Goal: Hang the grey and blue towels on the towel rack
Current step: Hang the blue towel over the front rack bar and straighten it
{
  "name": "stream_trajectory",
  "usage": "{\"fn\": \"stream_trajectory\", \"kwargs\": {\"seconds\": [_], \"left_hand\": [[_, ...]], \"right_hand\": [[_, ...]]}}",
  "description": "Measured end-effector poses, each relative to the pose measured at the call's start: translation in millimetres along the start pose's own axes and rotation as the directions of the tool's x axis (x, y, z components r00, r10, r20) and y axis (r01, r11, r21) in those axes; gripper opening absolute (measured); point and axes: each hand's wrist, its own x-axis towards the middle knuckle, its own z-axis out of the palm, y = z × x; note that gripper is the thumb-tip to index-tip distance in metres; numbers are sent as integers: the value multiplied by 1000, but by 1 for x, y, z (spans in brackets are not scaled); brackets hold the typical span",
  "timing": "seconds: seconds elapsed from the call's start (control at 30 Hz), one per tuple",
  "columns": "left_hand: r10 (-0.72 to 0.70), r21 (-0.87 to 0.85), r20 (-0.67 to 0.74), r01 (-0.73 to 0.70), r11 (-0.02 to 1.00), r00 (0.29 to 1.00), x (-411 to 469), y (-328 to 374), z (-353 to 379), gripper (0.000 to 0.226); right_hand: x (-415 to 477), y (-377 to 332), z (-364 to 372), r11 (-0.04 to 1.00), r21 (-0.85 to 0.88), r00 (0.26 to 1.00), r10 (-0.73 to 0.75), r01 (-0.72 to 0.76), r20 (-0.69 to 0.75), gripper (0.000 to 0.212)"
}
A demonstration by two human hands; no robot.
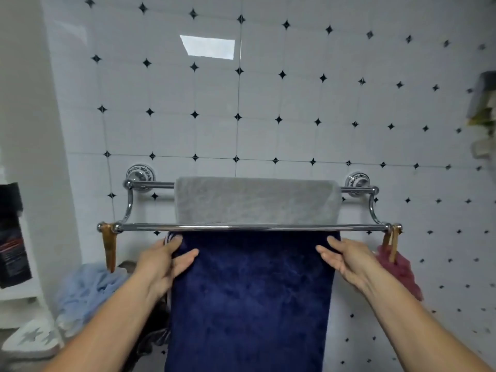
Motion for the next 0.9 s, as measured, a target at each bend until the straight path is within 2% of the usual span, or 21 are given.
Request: {"fn": "stream_trajectory", "kwargs": {"seconds": [0.03,0.13,0.23,0.37,0.4,0.47,0.5,0.57,0.67,0.7,0.77,0.9], "left_hand": [[34,-78,-4,-34,996,999,6,3,7,17],[141,-189,9,-137,973,990,17,4,16,25],[199,-283,50,-177,943,979,19,-4,16,31],[242,-467,150,-147,872,959,15,-2,26,36],[253,-528,191,-118,841,948,12,0,28,38],[311,-619,245,-98,779,918,6,4,34,44],[320,-646,241,-94,757,916,4,6,37,43],[295,-681,180,-97,725,939,3,9,45,33],[250,-613,102,-137,778,963,8,9,55,14],[256,-563,71,-173,808,964,10,6,57,20],[295,-458,13,-256,851,955,12,0,54,36],[389,-333,26,-359,872,921,8,-8,45,36]], "right_hand": [[7,-5,5,999,30,1000,-13,13,11,10],[20,-10,11,992,120,995,-57,47,83,24],[22,-6,5,965,257,974,-112,59,197,30],[19,-8,-1,925,381,937,-132,-1,324,16],[17,-9,0,920,392,939,-133,-2,317,18],[15,-12,8,915,404,962,-102,-9,254,39],[13,-15,15,909,417,975,-82,-13,207,46],[12,-20,28,891,453,993,-52,-2,107,44],[12,-24,39,898,440,1000,7,-13,17,14],[12,-24,40,904,428,1000,23,-20,-2,5],[13,-22,38,916,400,999,18,-4,-33,11],[10,-16,30,955,274,990,-88,116,-112,12]]}}
